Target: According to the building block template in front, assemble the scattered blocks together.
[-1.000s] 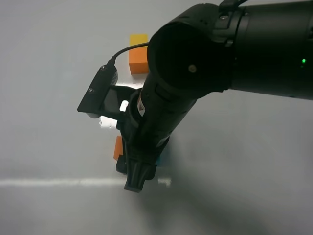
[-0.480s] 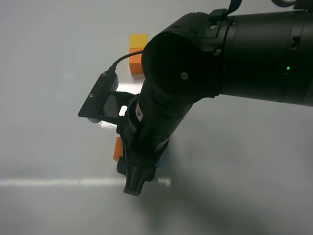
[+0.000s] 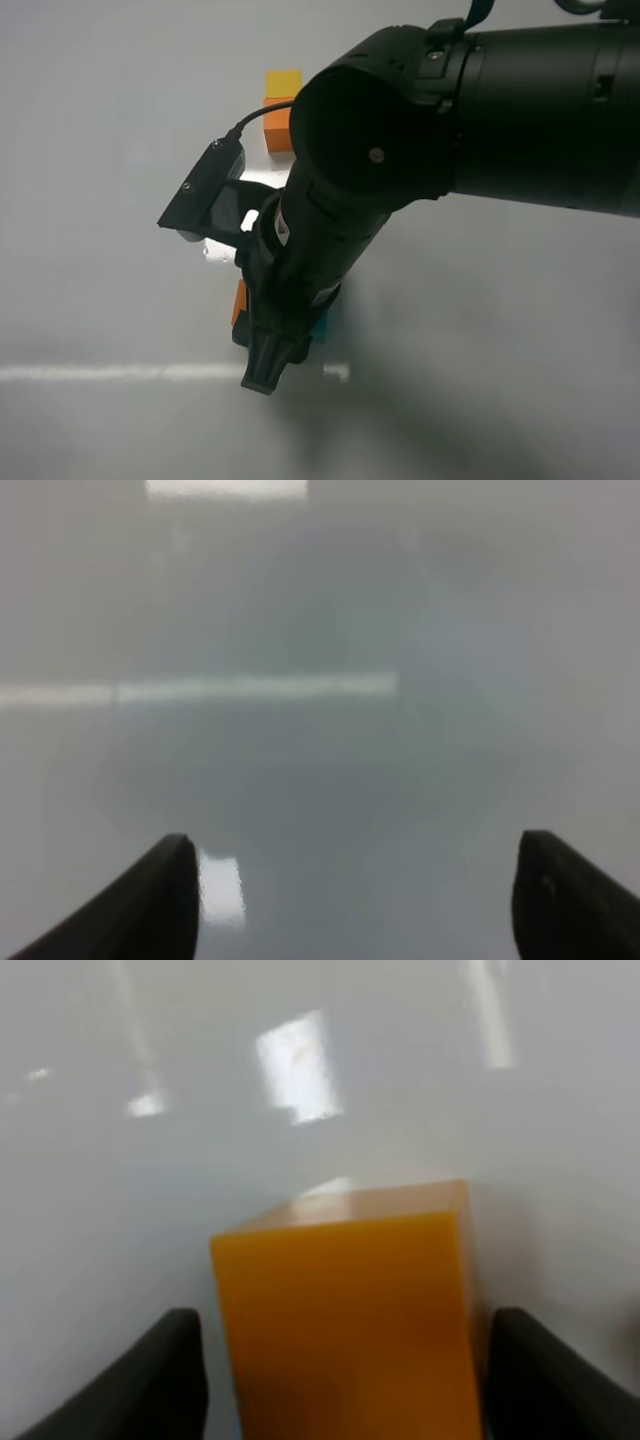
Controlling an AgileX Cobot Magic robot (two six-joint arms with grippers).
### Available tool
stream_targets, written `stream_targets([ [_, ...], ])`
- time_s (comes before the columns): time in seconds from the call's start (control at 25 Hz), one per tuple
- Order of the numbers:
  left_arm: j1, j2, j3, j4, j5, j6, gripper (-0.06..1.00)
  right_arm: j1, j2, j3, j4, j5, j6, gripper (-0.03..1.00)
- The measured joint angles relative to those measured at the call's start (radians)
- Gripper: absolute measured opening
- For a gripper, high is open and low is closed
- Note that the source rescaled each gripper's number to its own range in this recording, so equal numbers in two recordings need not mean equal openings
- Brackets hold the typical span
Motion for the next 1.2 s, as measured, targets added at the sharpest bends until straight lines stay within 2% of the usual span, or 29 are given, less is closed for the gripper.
stream_targets([
  [0.12,0.000,0.000,0.000,0.000,0.000,0.000,0.93,0.000,0.000,0.000,-0.001,-0.001,0.004,0.52],
  [0.2,0.000,0.000,0.000,0.000,0.000,0.000,0.93,0.000,0.000,0.000,-0.001,-0.002,0.004,0.39],
  [0.24,0.000,0.000,0.000,0.000,0.000,0.000,0.93,0.000,0.000,0.000,-0.001,0.002,0.001,0.28],
  [0.64,0.000,0.000,0.000,0.000,0.000,0.000,0.93,0.000,0.000,0.000,0.002,0.046,-0.145,0.29],
  [0.96,0.000,0.000,0.000,0.000,0.000,0.003,0.93,0.010,-0.026,-0.001,-0.199,0.098,-0.176,0.29],
  [1.2,0.000,0.000,0.000,0.000,0.000,0.003,0.93,0.009,-0.062,-0.001,-0.238,0.112,-0.176,0.29],
])
